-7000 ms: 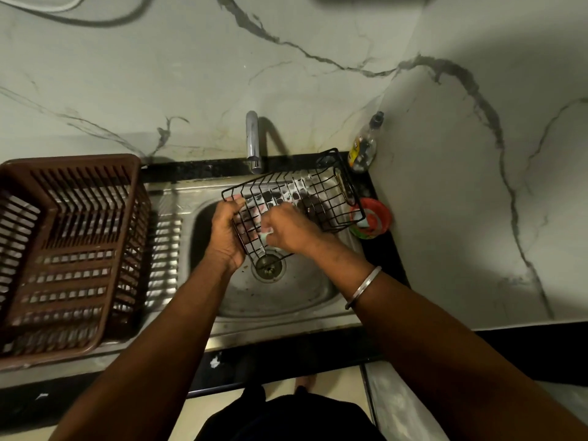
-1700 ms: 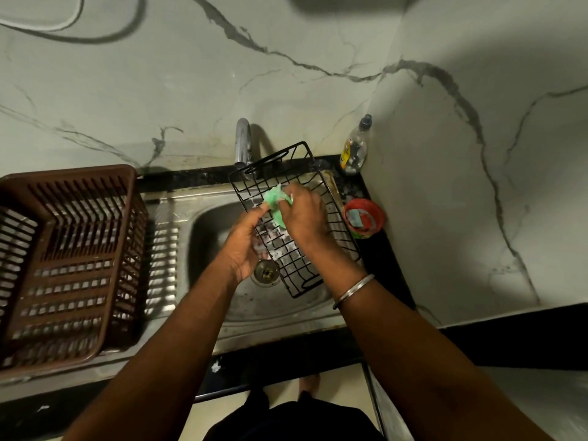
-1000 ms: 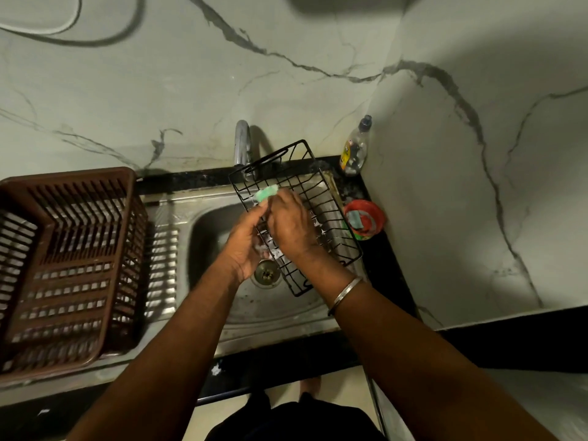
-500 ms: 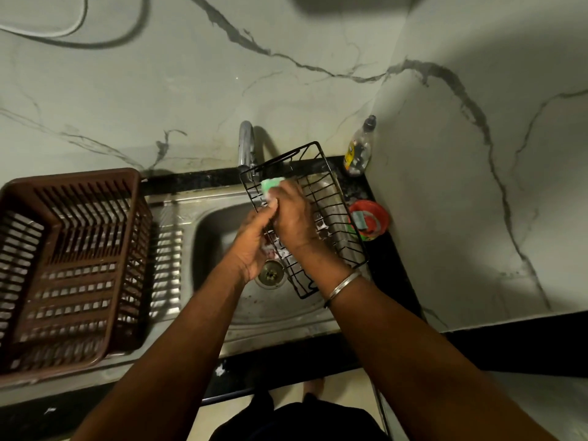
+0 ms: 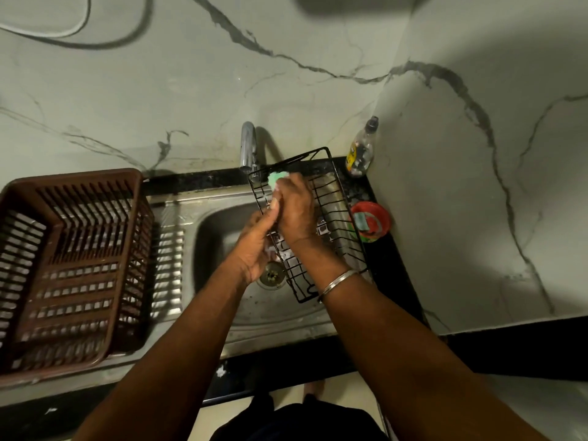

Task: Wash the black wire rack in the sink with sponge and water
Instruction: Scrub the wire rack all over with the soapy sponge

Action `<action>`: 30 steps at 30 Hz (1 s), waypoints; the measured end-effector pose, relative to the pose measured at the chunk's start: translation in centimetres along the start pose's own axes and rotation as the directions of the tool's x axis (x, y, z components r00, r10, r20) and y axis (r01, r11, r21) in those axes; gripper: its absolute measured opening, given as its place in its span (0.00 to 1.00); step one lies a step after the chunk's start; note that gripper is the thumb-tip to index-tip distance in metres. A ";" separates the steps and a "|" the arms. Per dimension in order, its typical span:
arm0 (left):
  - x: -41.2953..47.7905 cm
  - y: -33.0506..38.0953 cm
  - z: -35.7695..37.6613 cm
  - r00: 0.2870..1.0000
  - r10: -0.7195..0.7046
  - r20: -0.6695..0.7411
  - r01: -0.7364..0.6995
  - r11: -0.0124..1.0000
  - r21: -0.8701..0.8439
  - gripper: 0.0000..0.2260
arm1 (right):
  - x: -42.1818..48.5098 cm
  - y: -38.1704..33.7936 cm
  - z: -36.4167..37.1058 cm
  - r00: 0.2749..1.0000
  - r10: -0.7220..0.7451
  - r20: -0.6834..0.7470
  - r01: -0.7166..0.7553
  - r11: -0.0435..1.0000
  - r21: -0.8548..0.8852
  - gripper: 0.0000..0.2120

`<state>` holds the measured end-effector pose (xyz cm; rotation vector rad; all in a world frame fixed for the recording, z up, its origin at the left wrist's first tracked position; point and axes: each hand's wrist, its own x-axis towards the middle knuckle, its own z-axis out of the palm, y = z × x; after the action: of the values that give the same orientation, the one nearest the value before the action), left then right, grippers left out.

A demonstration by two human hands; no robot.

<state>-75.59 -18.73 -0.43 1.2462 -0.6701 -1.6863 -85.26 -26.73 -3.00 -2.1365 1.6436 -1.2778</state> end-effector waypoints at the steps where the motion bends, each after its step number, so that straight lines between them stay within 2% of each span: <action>1: 0.0 -0.1 0.0 1.000 0.008 0.005 -0.008 1.000 -0.011 0.41 | -0.3 -0.4 0.3 0.995 -0.087 0.045 0.086 0.996 0.024 0.03; 3: -0.2 -0.1 0.0 1.000 0.012 0.003 -0.012 1.000 -0.013 0.40 | -0.4 0.0 0.2 0.986 -0.155 0.068 0.153 0.988 0.031 0.04; 6: -0.2 -0.1 0.1 1.000 0.007 0.005 -0.007 1.000 0.007 0.42 | 0.1 1.1 -0.1 0.999 0.042 -0.034 -0.041 0.999 0.028 0.04; 7: -0.2 -0.1 0.2 1.000 0.008 0.005 -0.008 1.000 0.000 0.42 | -0.1 0.7 0.2 0.999 0.028 -0.024 -0.027 0.999 0.034 0.04; 10: 0.0 -0.3 0.2 1.000 0.015 -0.019 -0.015 0.999 -0.031 0.41 | -0.3 0.3 0.7 0.983 -0.173 0.063 0.168 0.983 0.071 0.03; 11: 0.0 -0.3 0.1 1.000 0.015 -0.015 -0.016 0.999 -0.029 0.40 | 0.0 0.8 0.5 0.987 -0.152 0.047 0.150 0.987 0.055 0.03; 13: 0.1 -0.1 0.0 1.000 0.014 0.001 -0.014 1.000 -0.009 0.39 | 0.8 1.5 0.1 0.999 0.010 -0.044 -0.009 1.000 0.019 0.03; 14: 0.2 0.0 -0.1 1.000 0.013 0.005 -0.013 1.000 -0.001 0.40 | 0.8 1.2 0.1 0.997 0.039 -0.060 -0.038 0.999 0.022 0.03; 17: 0.3 -0.1 0.1 1.000 0.020 0.002 -0.020 1.000 -0.017 0.42 | 0.0 -0.1 0.5 0.983 -0.182 0.030 0.180 0.982 0.065 0.05; 18: 0.3 -0.2 0.1 1.000 0.021 -0.007 -0.022 0.999 -0.031 0.41 | 0.3 0.3 0.4 0.979 -0.197 0.044 0.195 0.980 0.048 0.05; 19: 0.2 -0.1 0.1 1.000 0.015 -0.016 -0.016 0.999 -0.038 0.40 | 0.8 1.0 0.2 0.990 -0.137 0.019 0.137 0.990 0.019 0.05; 21: 0.3 -0.1 -0.1 1.000 -0.001 -0.028 0.000 0.999 -0.032 0.40 | 1.4 2.1 0.0 0.992 0.085 -0.095 -0.085 0.996 0.003 0.05; 22: 0.4 -0.1 -0.2 1.000 0.000 -0.031 -0.001 1.000 -0.023 0.41 | 1.3 1.8 0.1 0.988 0.119 -0.094 -0.120 0.993 -0.004 0.05; 25: 0.4 -0.3 -0.2 0.999 0.019 -0.035 -0.020 0.999 -0.029 0.44 | 0.6 0.8 0.4 0.996 -0.075 0.039 0.078 0.995 -0.063 0.07; 26: 0.4 -0.4 -0.1 0.999 0.018 -0.038 -0.019 0.999 -0.035 0.44 | 0.8 1.2 0.2 0.998 -0.060 0.021 0.061 0.996 -0.060 0.06; 28: 0.5 -0.4 -0.1 0.999 0.010 -0.037 -0.011 0.999 -0.041 0.45 | 1.4 2.0 -0.3 0.989 0.106 -0.100 -0.110 0.993 -0.031 0.06; 29: 0.5 -0.4 -0.1 0.999 0.007 -0.041 -0.009 0.999 -0.041 0.45 | 1.4 2.0 -0.2 0.982 0.140 -0.123 -0.144 0.989 -0.021 0.06; 30: 0.5 -0.4 -0.1 0.999 0.010 -0.044 -0.012 0.999 -0.040 0.45 | 1.2 1.6 -0.1 0.990 0.109 -0.084 -0.113 0.993 -0.037 0.05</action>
<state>-75.69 -18.99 -1.06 1.2454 -0.6134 -1.6511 -86.41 -28.35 -3.23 -2.0085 1.8090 -1.3257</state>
